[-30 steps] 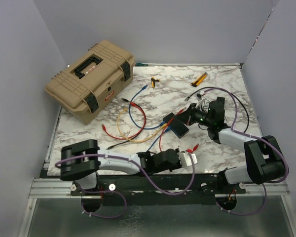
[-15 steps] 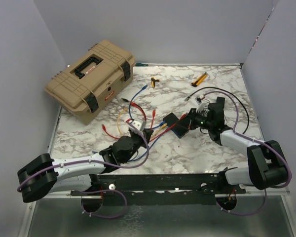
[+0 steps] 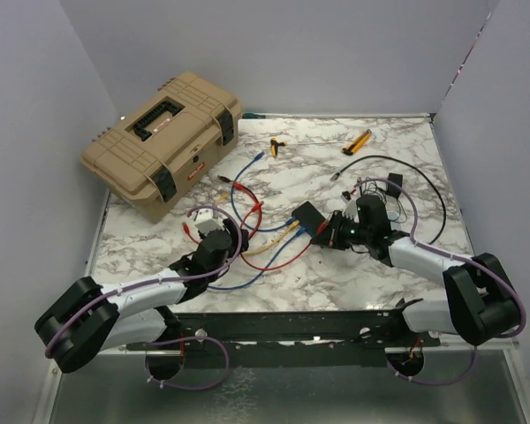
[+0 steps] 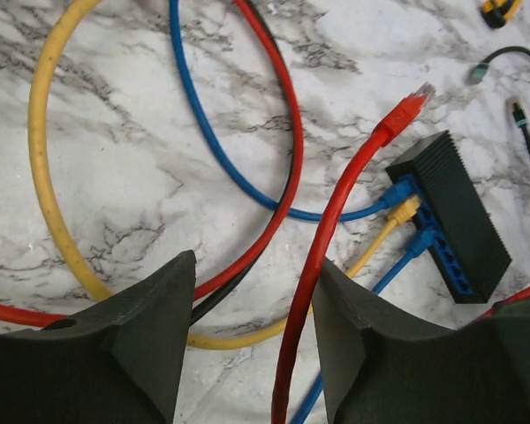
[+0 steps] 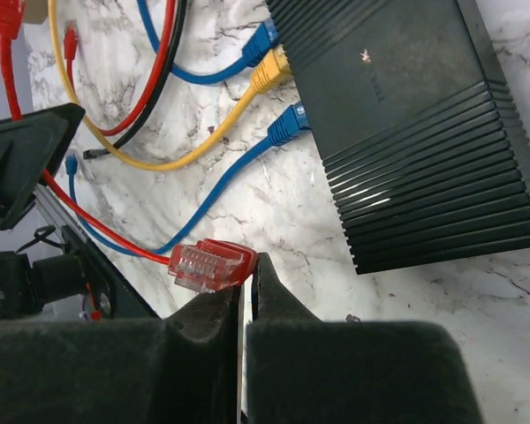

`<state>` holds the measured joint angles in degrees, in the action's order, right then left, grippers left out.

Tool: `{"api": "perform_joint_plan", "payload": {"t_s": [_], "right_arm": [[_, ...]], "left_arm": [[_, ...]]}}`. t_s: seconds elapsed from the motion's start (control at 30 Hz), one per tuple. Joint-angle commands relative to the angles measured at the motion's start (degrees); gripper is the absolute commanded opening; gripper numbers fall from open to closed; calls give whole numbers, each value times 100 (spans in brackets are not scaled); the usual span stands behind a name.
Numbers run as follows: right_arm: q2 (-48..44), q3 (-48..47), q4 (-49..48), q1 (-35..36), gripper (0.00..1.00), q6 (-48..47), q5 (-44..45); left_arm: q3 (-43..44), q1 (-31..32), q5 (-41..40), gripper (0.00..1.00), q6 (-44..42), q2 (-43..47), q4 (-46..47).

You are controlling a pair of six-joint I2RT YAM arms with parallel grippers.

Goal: Insert the plug into the switch port
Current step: Pick up the connector from the center of the board.

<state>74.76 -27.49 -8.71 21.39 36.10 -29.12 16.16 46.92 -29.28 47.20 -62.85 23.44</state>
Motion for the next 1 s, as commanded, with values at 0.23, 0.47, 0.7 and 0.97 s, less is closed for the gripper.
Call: {"api": "perform_joint_plan", "payload": {"t_s": [0.23, 0.47, 0.7, 0.97], "right_arm": [[399, -190, 466, 145, 1, 1067, 630], [605, -616, 1176, 218, 1, 1444, 938], [773, -913, 1495, 293, 1, 1666, 1043], [834, -1137, 1742, 392, 1, 1856, 1056]], "left_arm": [[1070, -103, -363, 69, -716, 316, -1859], [1861, -98, -799, 71, -1667, 500, -2805], [2052, -34, 1428, 71, -2218, -337, -1681], [2195, 798, 2235, 72, -3132, -1517, -220]]}}
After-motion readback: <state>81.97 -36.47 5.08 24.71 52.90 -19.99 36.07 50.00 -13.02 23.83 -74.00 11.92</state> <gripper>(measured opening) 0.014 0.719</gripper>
